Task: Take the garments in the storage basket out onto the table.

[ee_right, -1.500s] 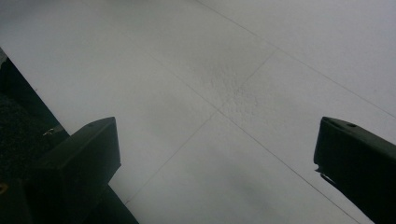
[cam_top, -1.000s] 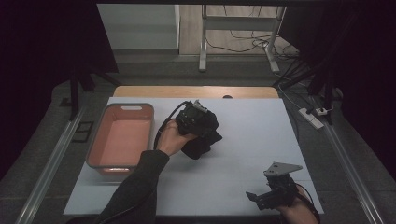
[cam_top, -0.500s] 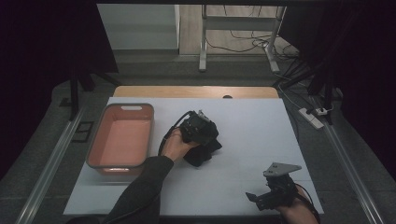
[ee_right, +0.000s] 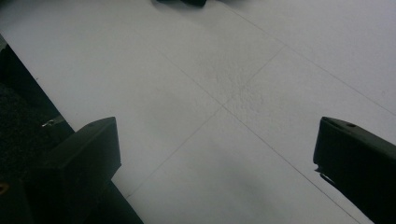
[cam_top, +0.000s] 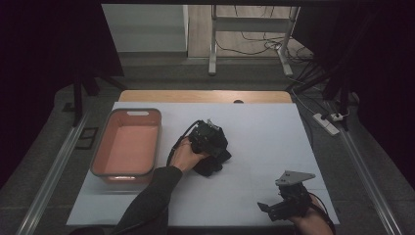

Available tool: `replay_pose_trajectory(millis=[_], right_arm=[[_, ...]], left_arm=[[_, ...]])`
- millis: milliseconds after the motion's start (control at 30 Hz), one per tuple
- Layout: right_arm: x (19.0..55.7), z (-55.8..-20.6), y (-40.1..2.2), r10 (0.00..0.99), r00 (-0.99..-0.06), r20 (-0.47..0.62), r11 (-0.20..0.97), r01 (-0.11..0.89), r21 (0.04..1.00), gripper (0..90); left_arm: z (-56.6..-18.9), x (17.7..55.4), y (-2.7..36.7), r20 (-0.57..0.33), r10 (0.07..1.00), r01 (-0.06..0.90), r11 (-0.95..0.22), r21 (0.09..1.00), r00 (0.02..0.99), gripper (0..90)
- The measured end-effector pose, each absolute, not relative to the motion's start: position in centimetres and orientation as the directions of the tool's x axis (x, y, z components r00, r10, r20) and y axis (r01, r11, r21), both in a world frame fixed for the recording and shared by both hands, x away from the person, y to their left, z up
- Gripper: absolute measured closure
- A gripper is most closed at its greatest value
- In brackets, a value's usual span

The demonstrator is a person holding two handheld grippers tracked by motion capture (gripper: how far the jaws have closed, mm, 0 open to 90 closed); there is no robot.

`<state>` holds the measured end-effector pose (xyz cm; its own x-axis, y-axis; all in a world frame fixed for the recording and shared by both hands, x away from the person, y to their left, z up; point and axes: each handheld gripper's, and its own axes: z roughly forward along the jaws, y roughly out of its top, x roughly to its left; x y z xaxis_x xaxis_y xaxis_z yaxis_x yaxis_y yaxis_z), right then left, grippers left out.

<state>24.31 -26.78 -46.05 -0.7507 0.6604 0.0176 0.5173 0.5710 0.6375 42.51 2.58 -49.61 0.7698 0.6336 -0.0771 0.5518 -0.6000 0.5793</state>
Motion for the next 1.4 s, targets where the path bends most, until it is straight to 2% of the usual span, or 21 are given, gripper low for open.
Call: replay_pose_trajectory(millis=[333,700,1400], right_arm=[[24.3,-46.1,-26.7,0.657,-0.754,0.011,0.579,0.513,0.634,0.3],[24.3,-46.1,-26.7,0.657,-0.754,0.011,0.576,0.512,0.637,0.3],[24.4,-46.1,-26.7,0.658,-0.753,0.009,0.579,0.513,0.633,0.3]], left_arm=[[-48.6,42.6,3.6,-0.163,0.584,0.537,-0.553,0.637,0.795,0.0],[-47.8,41.9,3.7,-0.134,0.559,0.495,-0.566,0.659,0.818,0.0],[-45.0,40.0,5.9,-0.153,0.525,0.469,-0.544,0.696,0.837,0.0]])
